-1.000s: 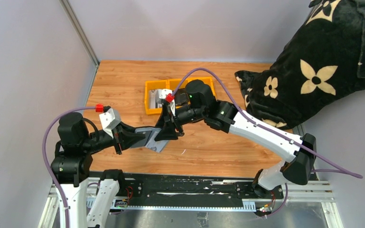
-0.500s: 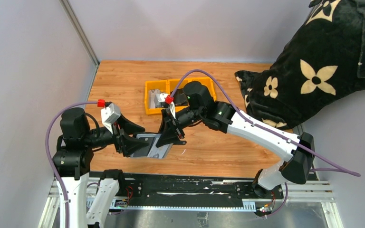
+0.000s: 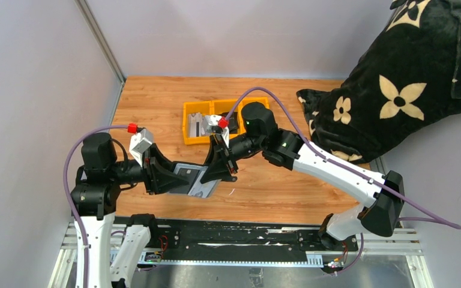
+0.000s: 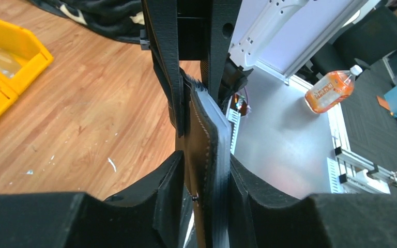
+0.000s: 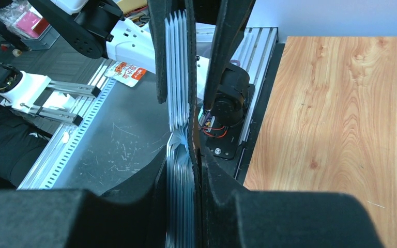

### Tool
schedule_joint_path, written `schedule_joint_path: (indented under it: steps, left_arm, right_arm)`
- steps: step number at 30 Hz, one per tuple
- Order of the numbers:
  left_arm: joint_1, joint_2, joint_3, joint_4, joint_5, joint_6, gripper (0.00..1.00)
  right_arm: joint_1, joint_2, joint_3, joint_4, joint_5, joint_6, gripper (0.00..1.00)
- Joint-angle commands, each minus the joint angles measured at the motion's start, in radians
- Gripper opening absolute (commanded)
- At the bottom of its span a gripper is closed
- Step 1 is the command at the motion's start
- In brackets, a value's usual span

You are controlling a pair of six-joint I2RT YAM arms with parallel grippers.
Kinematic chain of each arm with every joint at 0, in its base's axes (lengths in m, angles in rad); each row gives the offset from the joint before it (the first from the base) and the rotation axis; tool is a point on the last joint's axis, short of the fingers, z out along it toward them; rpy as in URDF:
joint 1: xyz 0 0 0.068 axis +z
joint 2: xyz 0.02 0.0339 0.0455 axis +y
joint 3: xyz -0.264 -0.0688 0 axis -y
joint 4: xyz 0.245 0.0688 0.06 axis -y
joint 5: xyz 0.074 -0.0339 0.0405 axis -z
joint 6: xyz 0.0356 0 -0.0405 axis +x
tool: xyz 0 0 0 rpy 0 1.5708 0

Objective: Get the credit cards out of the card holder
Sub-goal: Remove the credit card from the card holder.

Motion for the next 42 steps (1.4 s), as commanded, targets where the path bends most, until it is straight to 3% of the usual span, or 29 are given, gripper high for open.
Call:
schedule_joint_path:
  steps: [1,4,9,12,15,17,20,23,26,31,36,42]
  left_arm:
    - [-0.003,0.021,0.017,0.008,0.062,-0.025,0.35]
    - [-0.003,0.022,0.021,0.004,0.030,-0.018,0.26]
    - [-0.003,0.048,0.030,0.004,-0.080,-0.025,0.02]
    - [-0.003,0.045,0.034,0.004,-0.187,-0.019,0.00]
    - [-0.003,0.042,0.030,0.020,-0.388,-0.017,0.00]
    - [-0.003,0.044,0.019,0.040,-0.478,-0.025,0.00]
    - [-0.002,0.040,-0.004,0.088,-0.537,-0.083,0.00]
    - [-0.003,0.027,-0.022,0.144,-0.536,-0.130,0.00]
    - [-0.003,0.007,-0.039,0.197,-0.521,-0.181,0.00]
    - [-0.003,0.005,-0.031,0.226,-0.440,-0.218,0.00]
    - [-0.003,-0.007,-0.035,0.265,-0.330,-0.258,0.00]
    - [-0.003,-0.041,-0.084,0.456,-0.221,-0.422,0.00]
  right_arm:
    - [-0.022,-0.041,-0.020,0.095,-0.056,0.010,0.00]
    - [-0.024,-0.037,-0.019,0.095,-0.059,0.003,0.07]
    - [-0.024,-0.031,-0.009,0.091,-0.041,-0.015,0.34]
    - [-0.027,-0.042,0.016,0.050,0.052,-0.045,0.50]
    - [-0.032,-0.088,0.028,0.048,0.299,-0.007,0.60]
    - [-0.032,-0.125,0.009,0.137,0.528,0.116,0.62]
    - [-0.028,-0.167,-0.050,0.258,0.646,0.314,0.63]
    - [-0.016,-0.166,-0.121,0.387,0.614,0.456,0.61]
    - [0.009,-0.127,-0.159,0.456,0.575,0.557,0.49]
    - [0.024,-0.065,-0.213,0.590,0.528,0.693,0.42]
    - [0.025,-0.032,-0.241,0.629,0.497,0.734,0.41]
    - [0.024,-0.025,-0.281,0.641,0.507,0.734,0.41]
